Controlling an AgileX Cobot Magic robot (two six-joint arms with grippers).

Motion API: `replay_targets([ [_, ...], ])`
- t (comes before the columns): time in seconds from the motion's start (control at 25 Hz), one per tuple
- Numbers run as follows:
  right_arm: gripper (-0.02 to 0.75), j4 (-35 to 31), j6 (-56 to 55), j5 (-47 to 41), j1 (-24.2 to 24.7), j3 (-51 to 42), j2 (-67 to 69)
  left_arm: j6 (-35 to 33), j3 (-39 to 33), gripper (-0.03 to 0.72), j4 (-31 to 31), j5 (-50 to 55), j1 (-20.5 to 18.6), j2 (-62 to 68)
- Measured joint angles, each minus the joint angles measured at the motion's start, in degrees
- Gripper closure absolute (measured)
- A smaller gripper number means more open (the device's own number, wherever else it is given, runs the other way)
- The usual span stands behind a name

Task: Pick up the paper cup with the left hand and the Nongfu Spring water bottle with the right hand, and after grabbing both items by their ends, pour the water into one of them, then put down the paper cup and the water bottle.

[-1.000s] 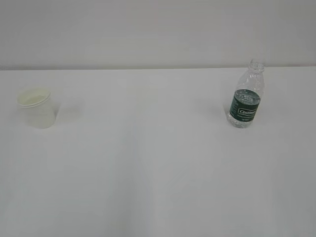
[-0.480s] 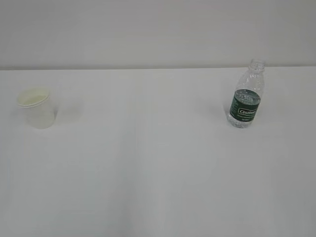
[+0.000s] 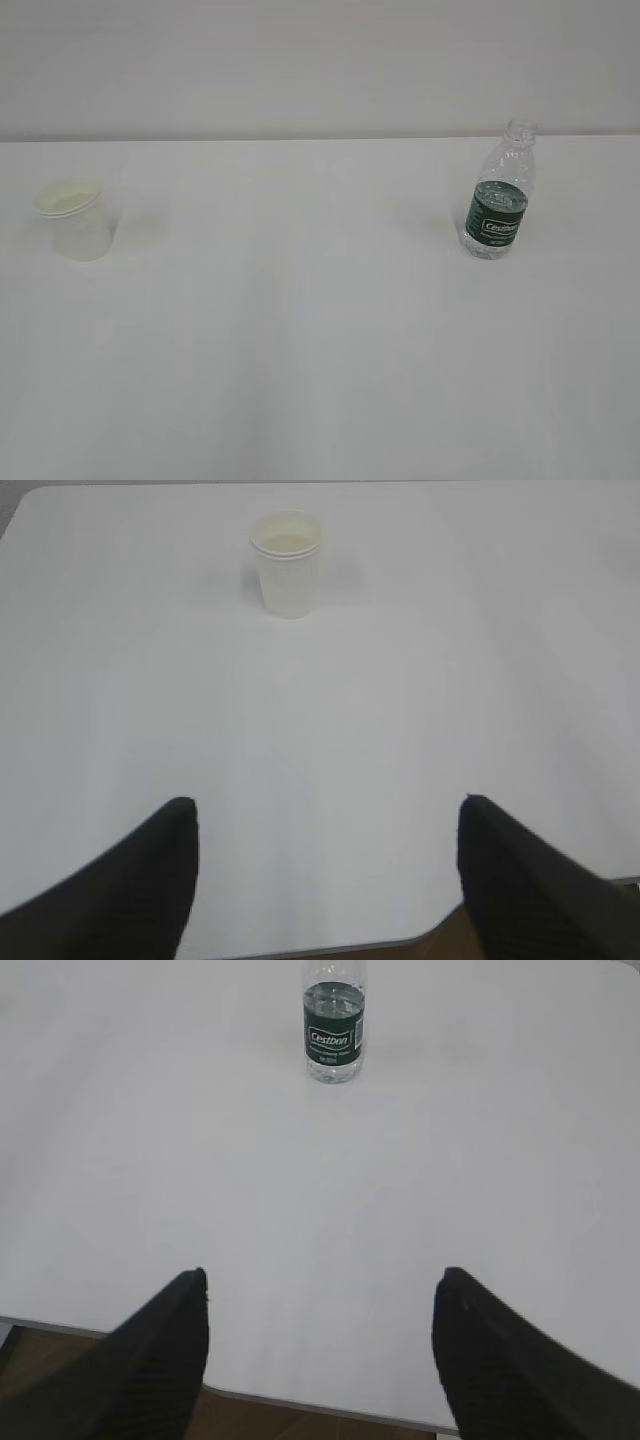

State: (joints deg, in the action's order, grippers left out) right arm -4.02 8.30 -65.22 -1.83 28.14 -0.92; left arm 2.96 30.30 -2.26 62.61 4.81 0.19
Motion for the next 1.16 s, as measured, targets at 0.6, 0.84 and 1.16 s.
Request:
replay_targets([
  [0.6,0.191,-0.22,0.01,0.00,0.00,0.00,0.00,0.00,0.00,0.100,0.00,0.00,0.00,0.00],
  [0.84,0.191,-0.22,0.01,0.00,0.00,0.00,0.00,0.00,0.00,0.100,0.00,0.00,0.00,0.00],
  [1.16,0.191,-0.22,0.01,0.00,0.00,0.00,0.00,0.00,0.00,0.101,0.00,0.00,0.00,0.00],
])
